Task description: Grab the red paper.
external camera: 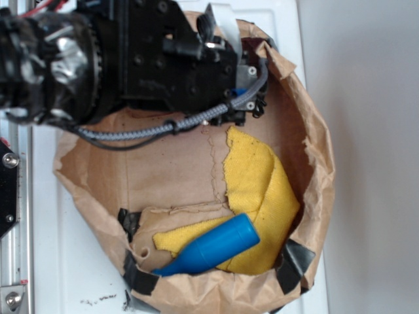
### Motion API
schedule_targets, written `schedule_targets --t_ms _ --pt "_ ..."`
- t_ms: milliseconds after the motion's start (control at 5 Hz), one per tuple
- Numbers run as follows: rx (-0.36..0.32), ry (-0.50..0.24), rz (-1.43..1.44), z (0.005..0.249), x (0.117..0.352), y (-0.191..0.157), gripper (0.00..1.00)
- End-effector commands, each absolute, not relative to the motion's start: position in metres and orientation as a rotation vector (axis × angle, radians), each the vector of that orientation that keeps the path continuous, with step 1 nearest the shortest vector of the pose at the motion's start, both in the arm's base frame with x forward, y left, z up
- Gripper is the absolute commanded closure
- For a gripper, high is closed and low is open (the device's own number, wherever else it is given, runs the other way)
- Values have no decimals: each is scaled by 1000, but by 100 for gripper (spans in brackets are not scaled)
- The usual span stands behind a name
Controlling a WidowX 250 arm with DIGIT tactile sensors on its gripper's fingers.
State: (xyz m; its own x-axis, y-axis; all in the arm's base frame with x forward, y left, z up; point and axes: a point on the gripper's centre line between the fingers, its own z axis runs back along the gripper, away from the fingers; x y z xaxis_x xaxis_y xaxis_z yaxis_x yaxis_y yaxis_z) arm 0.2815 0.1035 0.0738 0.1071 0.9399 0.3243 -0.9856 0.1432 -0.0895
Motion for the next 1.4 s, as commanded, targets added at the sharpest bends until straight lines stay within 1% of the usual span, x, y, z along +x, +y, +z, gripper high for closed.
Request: schedule_targets --t_ms 0,200,400,1000,1200 --pt "189 -470 1473 86 269 122 0" --pt "212 -493 1504 81 273 122 0" --pt "258 -512 1504 72 274 120 0" --pt "302 -512 1511 62 271 113 0" --pt "304 -481 1541 63 274 115 100"
